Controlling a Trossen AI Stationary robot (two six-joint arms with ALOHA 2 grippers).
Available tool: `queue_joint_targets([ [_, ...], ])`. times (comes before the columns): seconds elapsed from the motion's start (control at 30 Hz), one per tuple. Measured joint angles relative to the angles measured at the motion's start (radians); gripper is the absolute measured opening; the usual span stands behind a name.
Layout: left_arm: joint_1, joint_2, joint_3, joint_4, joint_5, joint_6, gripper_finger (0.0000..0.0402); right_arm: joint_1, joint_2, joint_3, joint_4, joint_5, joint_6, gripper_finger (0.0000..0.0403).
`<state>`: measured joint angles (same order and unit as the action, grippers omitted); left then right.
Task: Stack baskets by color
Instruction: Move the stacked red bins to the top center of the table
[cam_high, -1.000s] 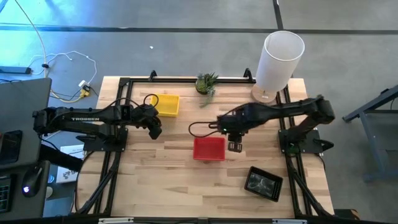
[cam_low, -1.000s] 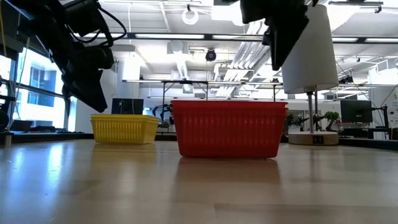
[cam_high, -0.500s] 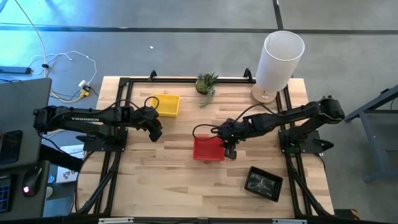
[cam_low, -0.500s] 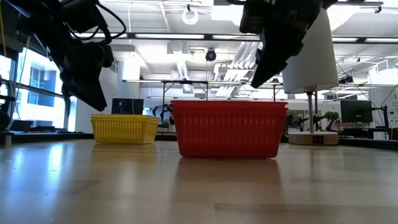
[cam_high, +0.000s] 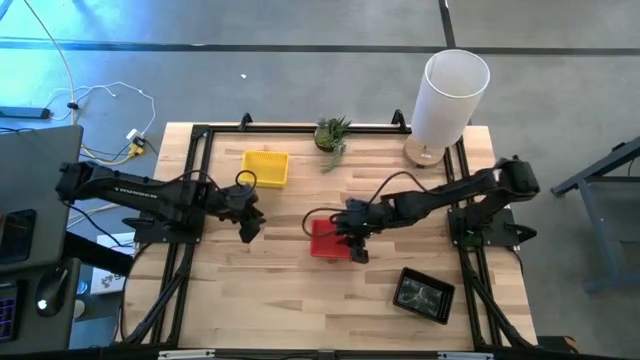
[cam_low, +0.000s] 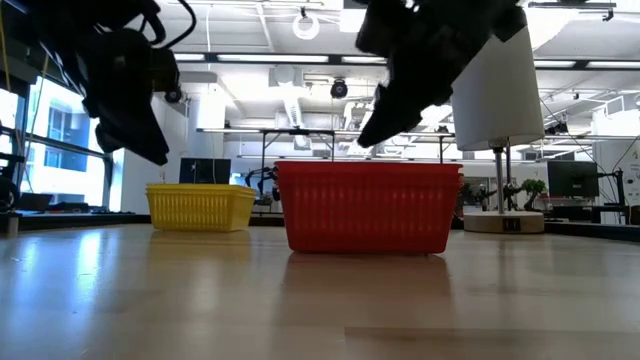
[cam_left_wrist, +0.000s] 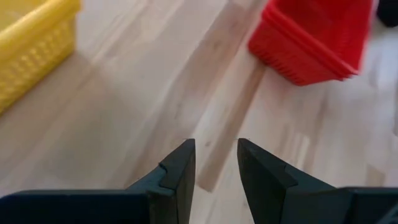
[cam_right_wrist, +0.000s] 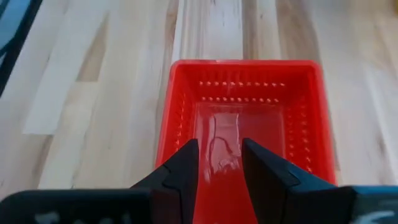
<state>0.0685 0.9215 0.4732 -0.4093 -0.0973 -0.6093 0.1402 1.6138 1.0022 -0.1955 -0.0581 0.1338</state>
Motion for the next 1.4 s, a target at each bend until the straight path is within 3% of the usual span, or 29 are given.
queue_joint_targets([
  [0.43,-0.040,0.000,0.000,0.021,-0.003,-0.017,0.0108,-0.017,0.196,0.209,-0.229,0.029,-0.065,0.0110],
  [1.1,-0.039,0.000,0.000,0.019,-0.003,-0.016,0.0108,-0.167,0.209,0.211,-0.274,0.069,-0.180,0.0110],
  [1.4,-0.039,0.000,0.000,0.018,-0.003,-0.012,0.0108,-0.236,0.240,0.210,-0.213,0.070,-0.190,0.0110],
])
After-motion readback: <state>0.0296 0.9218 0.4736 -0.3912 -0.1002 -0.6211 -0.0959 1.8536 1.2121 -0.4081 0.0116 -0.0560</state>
